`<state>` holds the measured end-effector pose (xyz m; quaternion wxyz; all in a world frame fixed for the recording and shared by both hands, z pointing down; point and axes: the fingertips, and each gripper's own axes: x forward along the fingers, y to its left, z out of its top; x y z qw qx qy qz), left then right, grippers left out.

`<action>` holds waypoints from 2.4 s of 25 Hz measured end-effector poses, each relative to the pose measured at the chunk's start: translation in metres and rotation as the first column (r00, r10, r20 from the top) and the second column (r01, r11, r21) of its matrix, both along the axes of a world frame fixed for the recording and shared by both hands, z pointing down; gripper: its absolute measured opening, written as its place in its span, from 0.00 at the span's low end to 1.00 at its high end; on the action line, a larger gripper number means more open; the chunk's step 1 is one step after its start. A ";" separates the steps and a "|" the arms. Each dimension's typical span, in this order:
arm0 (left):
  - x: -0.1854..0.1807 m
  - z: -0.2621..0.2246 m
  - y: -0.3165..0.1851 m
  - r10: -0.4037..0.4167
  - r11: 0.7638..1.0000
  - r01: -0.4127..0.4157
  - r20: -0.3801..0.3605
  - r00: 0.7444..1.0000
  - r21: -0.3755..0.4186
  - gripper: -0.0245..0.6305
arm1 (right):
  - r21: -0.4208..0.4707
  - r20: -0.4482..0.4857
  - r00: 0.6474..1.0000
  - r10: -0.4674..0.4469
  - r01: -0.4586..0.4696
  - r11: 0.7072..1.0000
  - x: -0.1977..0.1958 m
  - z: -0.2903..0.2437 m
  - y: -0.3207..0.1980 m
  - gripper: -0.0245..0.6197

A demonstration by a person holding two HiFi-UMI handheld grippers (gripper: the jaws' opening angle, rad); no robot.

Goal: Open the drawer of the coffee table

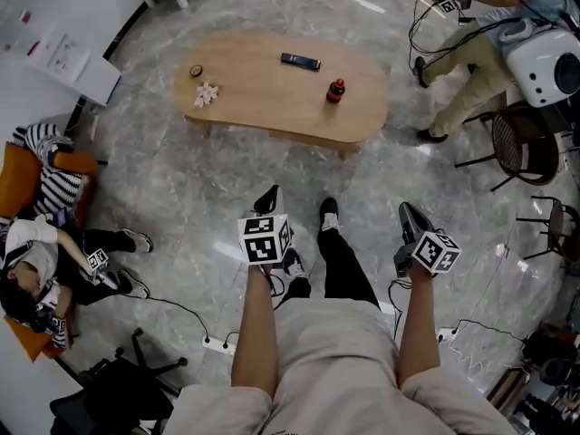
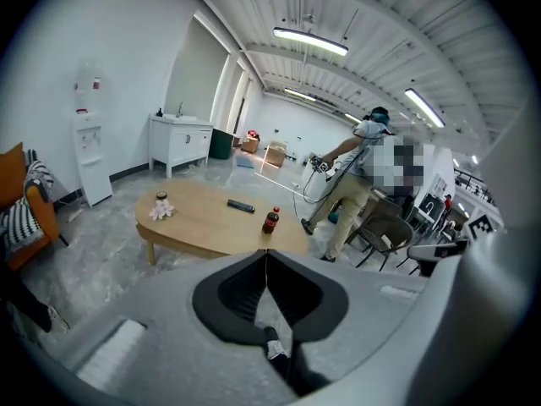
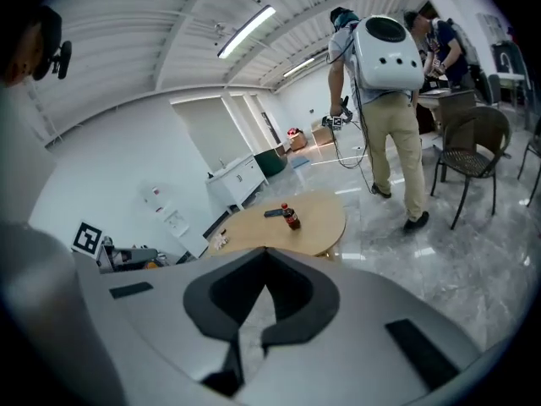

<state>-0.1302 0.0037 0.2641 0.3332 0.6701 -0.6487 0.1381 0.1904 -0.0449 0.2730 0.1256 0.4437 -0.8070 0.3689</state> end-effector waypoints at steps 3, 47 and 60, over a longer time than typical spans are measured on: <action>-0.002 0.002 -0.023 0.000 1.000 0.000 -0.014 1.000 0.002 0.05 | -0.021 -0.024 1.000 -0.014 0.013 1.000 -0.004 0.013 -0.022 0.06; -0.101 0.502 -0.204 0.194 0.974 -0.224 0.374 0.907 0.040 0.05 | 0.185 -0.205 0.961 -0.186 0.225 0.957 0.033 0.521 -0.233 0.06; -0.119 0.484 -0.208 0.182 0.909 -0.301 0.373 0.910 0.290 0.06 | 0.426 -0.226 0.959 -0.171 0.255 0.868 -0.007 0.506 -0.194 0.15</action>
